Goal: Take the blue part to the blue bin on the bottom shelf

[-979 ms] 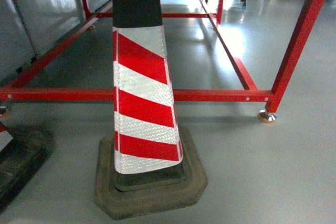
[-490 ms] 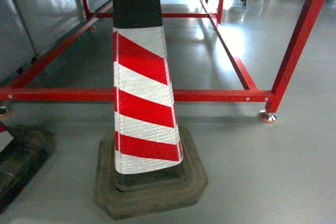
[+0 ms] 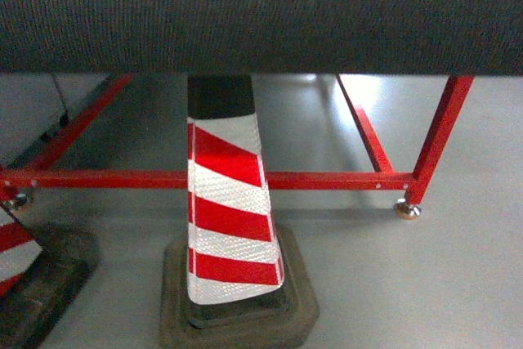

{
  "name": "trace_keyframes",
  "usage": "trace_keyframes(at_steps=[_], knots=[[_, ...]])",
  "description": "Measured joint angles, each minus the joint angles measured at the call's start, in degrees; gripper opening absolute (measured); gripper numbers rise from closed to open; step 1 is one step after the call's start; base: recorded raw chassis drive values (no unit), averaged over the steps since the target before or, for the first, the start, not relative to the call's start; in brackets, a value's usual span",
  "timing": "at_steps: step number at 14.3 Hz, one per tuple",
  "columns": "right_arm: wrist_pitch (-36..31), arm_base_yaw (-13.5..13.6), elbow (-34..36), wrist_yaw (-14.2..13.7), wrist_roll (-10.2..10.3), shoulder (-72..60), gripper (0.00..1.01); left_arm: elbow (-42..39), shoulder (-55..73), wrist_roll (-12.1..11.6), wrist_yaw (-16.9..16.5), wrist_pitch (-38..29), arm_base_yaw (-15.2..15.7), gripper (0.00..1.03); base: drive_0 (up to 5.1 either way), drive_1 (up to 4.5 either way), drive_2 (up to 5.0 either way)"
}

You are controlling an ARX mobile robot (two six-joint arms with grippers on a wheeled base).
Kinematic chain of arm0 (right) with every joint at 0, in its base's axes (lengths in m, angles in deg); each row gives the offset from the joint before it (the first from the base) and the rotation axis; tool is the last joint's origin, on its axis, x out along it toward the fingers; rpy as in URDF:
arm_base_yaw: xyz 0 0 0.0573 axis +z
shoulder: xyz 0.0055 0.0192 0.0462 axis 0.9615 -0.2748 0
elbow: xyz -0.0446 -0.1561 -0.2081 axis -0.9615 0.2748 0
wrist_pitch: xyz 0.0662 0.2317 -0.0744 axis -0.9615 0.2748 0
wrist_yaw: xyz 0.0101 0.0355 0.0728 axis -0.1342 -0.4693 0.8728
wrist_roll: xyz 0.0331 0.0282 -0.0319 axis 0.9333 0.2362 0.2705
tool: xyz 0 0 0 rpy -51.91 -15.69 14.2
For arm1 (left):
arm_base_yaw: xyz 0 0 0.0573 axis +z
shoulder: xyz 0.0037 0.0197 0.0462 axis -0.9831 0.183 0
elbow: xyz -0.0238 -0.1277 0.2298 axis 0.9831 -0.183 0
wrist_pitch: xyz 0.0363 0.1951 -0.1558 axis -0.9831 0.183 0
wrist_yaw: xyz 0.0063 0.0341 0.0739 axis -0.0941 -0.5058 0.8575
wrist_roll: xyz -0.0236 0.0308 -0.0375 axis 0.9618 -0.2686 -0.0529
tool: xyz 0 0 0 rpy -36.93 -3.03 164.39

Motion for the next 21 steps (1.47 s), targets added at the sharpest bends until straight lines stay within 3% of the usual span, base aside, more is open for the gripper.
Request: trace_keyframes(at_steps=[21], knots=[[0.11, 0.00, 0.00, 0.11, -0.04, 0.00, 0.98, 0.02, 0.00, 0.02, 0.11, 0.02, 0.00, 0.98, 0.0, 0.00, 0.0]])
